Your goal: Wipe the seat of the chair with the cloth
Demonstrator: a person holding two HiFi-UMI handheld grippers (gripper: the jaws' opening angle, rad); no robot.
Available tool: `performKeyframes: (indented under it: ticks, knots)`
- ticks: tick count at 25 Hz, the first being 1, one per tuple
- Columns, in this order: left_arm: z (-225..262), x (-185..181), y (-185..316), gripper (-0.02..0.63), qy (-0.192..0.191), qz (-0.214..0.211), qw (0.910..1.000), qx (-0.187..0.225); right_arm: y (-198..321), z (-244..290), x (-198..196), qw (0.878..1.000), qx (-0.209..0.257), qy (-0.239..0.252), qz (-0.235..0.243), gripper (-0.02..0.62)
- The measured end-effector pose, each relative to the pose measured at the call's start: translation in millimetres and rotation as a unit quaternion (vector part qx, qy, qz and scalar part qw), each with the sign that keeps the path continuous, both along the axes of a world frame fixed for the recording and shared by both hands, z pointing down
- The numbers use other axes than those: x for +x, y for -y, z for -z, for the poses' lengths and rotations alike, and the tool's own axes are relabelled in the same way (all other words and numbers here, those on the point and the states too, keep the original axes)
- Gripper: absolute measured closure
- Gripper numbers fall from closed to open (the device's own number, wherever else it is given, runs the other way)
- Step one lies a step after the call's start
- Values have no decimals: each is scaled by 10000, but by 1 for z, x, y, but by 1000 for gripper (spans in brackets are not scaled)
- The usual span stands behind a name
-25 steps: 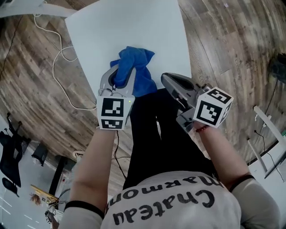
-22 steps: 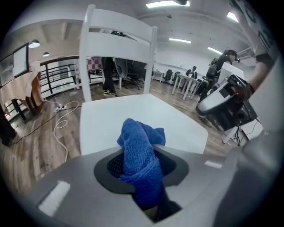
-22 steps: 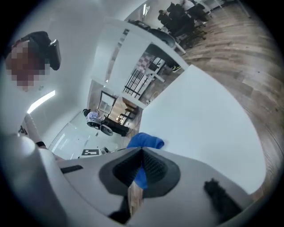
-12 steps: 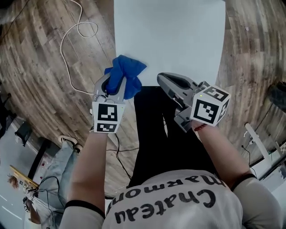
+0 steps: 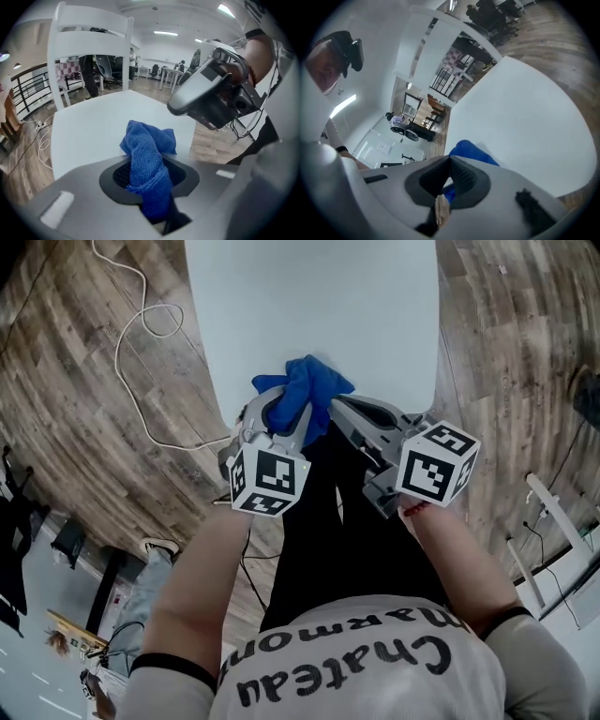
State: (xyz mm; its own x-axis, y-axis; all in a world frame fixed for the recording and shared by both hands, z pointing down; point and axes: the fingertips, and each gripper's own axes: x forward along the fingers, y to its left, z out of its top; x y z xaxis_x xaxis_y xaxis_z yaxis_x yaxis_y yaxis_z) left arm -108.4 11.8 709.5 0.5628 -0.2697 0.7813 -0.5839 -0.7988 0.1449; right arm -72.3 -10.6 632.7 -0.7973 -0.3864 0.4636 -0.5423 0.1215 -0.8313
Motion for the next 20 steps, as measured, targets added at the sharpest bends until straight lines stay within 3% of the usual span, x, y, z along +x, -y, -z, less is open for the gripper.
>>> performKeyframes:
  ticks: [5,10,20]
  knots:
    - [-2,76,4,491,-82,-585,9983,21,-1,-13,82,9976,-82,-114,-678,580]
    - [-2,148,3,491,-228,-1342,9907,16,-13,-28,152,9890,-251,-277,-1428,580]
    - [-2,256,-6,491,-598,-2036,9772,-64,-33,-37,239,9705,-380,-424,-2343,580]
